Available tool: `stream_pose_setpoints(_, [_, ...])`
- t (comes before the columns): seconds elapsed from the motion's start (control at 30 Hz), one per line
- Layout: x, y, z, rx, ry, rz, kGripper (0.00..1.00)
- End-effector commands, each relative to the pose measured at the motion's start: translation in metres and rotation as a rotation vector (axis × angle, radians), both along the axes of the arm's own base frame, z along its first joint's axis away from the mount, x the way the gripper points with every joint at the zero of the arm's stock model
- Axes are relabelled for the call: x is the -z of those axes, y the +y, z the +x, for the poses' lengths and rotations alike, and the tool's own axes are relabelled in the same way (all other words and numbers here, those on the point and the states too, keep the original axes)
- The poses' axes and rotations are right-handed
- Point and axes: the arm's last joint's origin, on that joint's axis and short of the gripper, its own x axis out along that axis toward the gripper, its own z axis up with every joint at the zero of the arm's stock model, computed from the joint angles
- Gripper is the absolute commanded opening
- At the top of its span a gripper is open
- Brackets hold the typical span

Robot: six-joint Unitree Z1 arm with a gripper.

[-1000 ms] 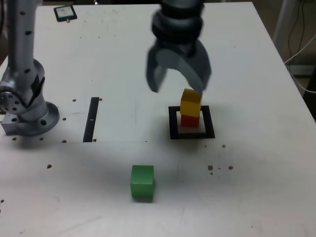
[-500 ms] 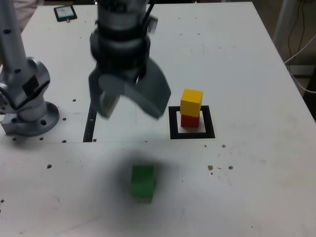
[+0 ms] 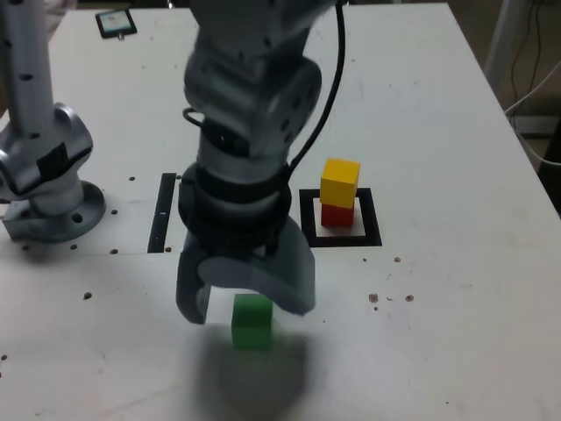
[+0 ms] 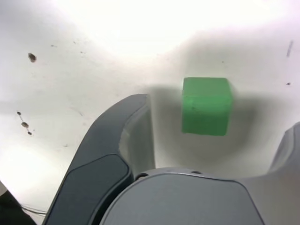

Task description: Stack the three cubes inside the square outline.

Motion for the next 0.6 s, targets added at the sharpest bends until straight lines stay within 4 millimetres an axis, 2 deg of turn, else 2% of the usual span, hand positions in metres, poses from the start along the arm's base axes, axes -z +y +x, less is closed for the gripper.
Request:
stream_pose_setpoints(0.0, [0.006, -0.001, 0.001, 0.0, 0.015, -0.002, 0.94])
stream_pose_setpoints(0.27, [0.026, -0.002, 0.007, 0.001, 0.024, -0.027, 0.91])
stream_pose_setpoints(0.57, [0.038, 0.005, 0.014, -0.012, 0.052, -0.019, 0.73])
